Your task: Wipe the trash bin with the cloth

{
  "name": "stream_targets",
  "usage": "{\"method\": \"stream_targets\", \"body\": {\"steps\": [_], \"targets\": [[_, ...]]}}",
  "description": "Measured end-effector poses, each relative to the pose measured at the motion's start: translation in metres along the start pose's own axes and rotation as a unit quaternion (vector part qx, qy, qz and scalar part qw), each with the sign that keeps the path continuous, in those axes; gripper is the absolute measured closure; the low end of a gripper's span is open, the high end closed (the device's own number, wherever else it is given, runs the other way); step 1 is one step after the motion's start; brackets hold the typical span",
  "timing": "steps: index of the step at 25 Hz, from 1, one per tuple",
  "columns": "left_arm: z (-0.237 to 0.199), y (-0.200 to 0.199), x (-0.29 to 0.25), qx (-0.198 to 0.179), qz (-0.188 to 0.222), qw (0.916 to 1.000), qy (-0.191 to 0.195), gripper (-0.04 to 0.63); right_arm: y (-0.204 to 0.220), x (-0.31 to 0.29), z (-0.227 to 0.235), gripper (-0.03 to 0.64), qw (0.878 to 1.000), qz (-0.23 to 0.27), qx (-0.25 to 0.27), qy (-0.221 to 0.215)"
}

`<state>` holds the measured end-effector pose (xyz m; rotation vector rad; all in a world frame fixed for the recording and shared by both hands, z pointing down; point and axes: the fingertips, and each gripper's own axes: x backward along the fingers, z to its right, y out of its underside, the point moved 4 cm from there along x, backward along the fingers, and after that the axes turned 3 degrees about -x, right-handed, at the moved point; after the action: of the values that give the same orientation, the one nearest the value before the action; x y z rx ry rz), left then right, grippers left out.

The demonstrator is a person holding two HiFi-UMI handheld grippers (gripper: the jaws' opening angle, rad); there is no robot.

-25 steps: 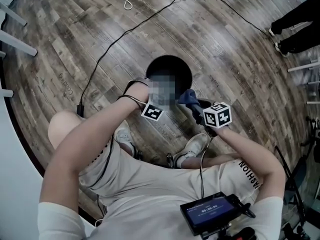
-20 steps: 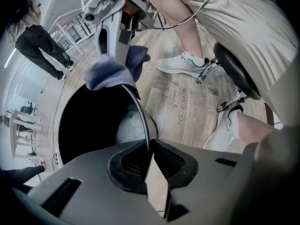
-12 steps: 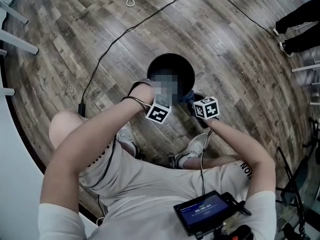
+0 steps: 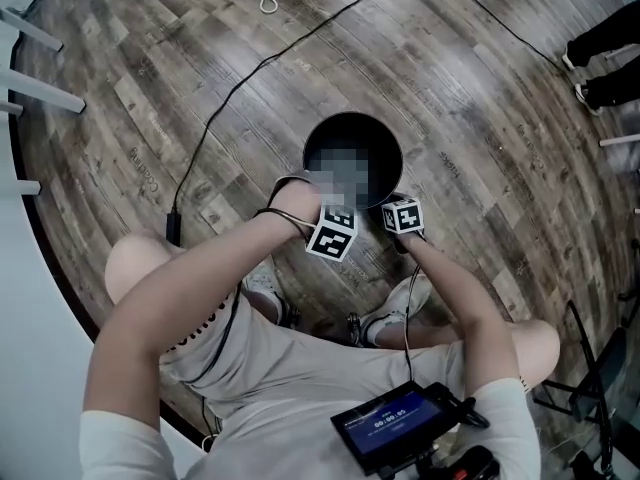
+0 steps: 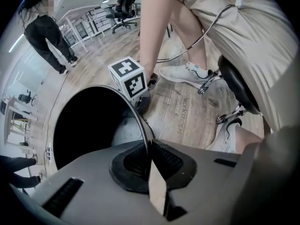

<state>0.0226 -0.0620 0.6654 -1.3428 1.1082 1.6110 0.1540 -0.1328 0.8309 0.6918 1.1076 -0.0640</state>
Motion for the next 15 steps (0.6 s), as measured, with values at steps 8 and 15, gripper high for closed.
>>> {"method": "stream_targets", "body": {"steps": [8, 15], "targets": [[-0.001, -0.001, 0.001, 0.008, 0.002, 0.9998, -0.016, 0.568, 0.007, -0.005, 0.009, 0.552, 0.997, -0.031, -0.063, 0.015], [-0.003, 0.007, 0.019, -0.027, 0.003, 0.9994, -0.022, 0.494, -0.007, 0.100, -0.020, 0.551, 0.998, -0.040, 0.016, -0.034]]}}
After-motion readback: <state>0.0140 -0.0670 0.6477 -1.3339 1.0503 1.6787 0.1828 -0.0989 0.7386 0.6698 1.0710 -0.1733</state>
